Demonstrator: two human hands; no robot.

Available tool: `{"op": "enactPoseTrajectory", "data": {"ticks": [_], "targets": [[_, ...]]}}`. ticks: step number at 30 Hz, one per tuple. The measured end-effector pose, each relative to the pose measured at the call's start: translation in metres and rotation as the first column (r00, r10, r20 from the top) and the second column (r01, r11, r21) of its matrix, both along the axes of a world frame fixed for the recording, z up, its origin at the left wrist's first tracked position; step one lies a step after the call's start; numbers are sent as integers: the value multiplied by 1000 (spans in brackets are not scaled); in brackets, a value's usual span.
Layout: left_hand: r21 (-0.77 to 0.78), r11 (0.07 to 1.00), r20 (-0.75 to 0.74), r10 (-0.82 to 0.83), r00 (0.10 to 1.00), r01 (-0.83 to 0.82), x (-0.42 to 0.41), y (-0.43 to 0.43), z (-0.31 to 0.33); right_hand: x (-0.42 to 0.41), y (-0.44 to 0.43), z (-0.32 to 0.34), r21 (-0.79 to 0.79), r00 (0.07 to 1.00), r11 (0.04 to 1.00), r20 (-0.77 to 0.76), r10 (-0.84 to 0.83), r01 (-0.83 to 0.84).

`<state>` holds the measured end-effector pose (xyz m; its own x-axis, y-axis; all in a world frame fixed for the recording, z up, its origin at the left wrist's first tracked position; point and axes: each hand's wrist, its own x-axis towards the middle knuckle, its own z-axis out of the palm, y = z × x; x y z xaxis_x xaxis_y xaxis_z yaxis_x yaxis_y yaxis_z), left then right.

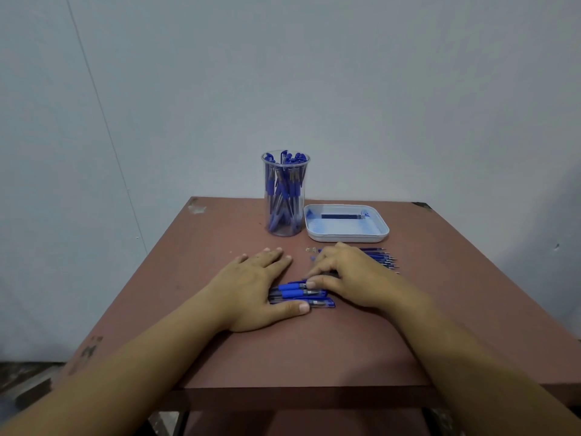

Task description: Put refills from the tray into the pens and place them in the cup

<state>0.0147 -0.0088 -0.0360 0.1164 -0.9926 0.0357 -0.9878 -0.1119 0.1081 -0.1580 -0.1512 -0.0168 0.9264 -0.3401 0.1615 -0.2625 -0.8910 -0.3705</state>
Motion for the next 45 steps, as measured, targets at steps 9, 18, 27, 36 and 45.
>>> {"op": "enactPoseTrajectory", "data": {"ticks": [9,18,27,36,45], "targets": [[-176,984,-15,-43,999,40,2,2,3,-3,3,3,100,984,989,129,-121,109],[-608,765,46,-235,971,214,13,-22,28,1,7,5,234,831,968,519,-201,89],[-676,712,46,-216,975,190,8,-34,11,-2,-1,1,239,807,967,553,-209,87],[-697,710,-64,-198,978,99,6,-31,11,0,1,2,237,828,969,529,-188,69],[-584,811,-243,-177,954,2,20,-22,10,-13,-11,3,203,841,968,490,-229,146]]}}
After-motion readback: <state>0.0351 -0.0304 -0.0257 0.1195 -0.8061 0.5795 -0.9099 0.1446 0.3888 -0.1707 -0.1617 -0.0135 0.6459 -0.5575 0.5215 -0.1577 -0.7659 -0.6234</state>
